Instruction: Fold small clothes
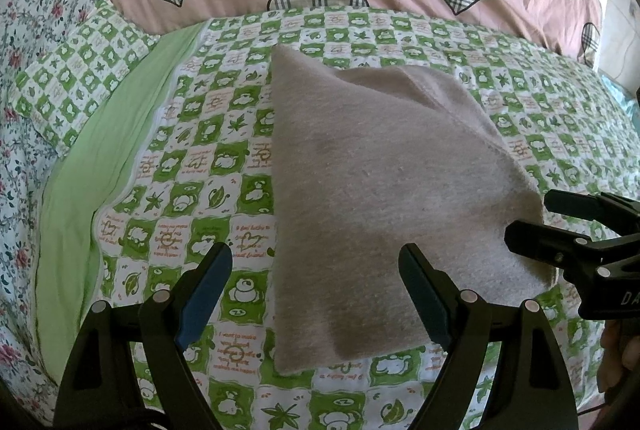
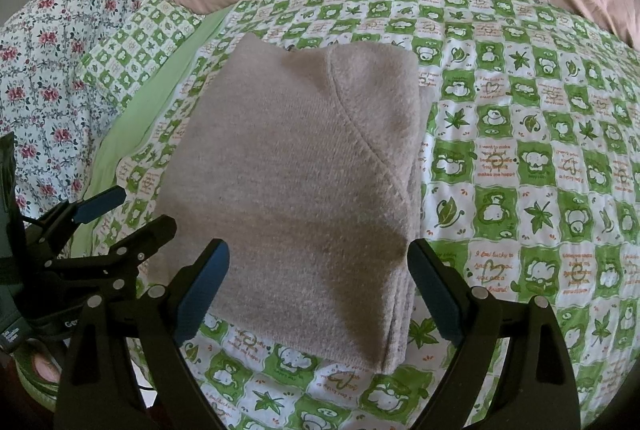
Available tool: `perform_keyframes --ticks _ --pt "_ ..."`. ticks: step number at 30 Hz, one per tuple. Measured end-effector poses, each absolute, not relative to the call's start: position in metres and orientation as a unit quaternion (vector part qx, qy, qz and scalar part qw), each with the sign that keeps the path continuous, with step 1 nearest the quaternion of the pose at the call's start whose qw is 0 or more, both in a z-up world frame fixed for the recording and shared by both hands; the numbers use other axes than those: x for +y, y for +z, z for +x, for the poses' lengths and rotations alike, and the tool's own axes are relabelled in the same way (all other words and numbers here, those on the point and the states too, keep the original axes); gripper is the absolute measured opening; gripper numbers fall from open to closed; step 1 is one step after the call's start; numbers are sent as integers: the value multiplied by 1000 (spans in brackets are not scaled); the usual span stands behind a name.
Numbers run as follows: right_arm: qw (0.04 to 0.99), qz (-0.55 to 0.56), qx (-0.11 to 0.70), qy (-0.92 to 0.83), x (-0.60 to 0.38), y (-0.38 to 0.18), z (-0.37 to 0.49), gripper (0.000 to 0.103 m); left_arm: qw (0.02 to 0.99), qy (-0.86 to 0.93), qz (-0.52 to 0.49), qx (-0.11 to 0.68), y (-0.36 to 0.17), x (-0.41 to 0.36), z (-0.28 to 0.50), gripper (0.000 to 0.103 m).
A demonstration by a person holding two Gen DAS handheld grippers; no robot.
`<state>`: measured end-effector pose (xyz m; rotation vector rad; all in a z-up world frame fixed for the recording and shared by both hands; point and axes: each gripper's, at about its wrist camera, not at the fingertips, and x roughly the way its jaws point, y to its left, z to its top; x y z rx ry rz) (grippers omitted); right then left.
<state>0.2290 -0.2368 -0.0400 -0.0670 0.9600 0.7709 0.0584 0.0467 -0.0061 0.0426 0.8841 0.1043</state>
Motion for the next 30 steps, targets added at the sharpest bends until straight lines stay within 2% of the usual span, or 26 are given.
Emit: perform_keyframes --ticks 30 --pt "817 -14 451 360 -243 -36 242 91 904 60 22 422 -6 55 74 86"
